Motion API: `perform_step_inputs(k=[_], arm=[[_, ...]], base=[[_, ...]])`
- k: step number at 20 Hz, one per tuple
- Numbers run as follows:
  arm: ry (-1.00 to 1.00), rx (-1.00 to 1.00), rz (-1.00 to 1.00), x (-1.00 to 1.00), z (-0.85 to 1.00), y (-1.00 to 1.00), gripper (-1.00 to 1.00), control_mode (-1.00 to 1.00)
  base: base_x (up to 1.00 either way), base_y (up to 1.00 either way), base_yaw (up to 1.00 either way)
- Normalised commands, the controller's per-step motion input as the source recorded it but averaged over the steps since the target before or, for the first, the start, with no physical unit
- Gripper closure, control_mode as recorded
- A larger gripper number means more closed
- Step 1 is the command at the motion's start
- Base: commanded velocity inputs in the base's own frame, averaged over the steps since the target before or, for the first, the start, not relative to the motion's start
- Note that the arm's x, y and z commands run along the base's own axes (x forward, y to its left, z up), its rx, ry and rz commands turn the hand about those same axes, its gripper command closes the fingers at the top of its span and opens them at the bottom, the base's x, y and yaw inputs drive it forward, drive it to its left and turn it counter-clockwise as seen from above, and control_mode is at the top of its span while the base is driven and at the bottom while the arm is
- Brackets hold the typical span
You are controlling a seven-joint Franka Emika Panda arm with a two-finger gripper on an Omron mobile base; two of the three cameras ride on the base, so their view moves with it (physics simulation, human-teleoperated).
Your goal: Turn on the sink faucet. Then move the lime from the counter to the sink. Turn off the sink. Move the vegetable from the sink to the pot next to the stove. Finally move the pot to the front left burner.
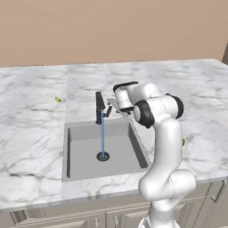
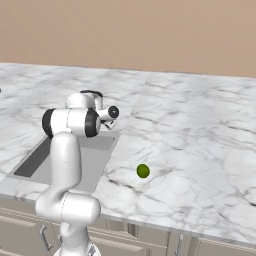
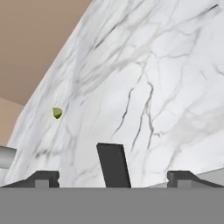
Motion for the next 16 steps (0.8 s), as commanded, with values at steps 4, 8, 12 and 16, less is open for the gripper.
perform_step_inputs(k=[4,8,12,16], arm=[[0.01,0.00,-0.05,-0.33,0.35,-0.23,-1.00,-1.00],[0.05,-0.01,-0.09,-0.40,0.27,-0.42,-1.00,-1.00],[0.08,-0.03,-0.08,-0.38,0.29,-0.41,-1.00,-1.00],[0.13,-0.09,-0.05,-0.31,0.36,-0.32,-1.00,-1.00]], base=[[0.00,0.00,0.00],[0.00,0.00,0.00],[0.00,0.00,0.00],[0.00,0.00,0.00]])
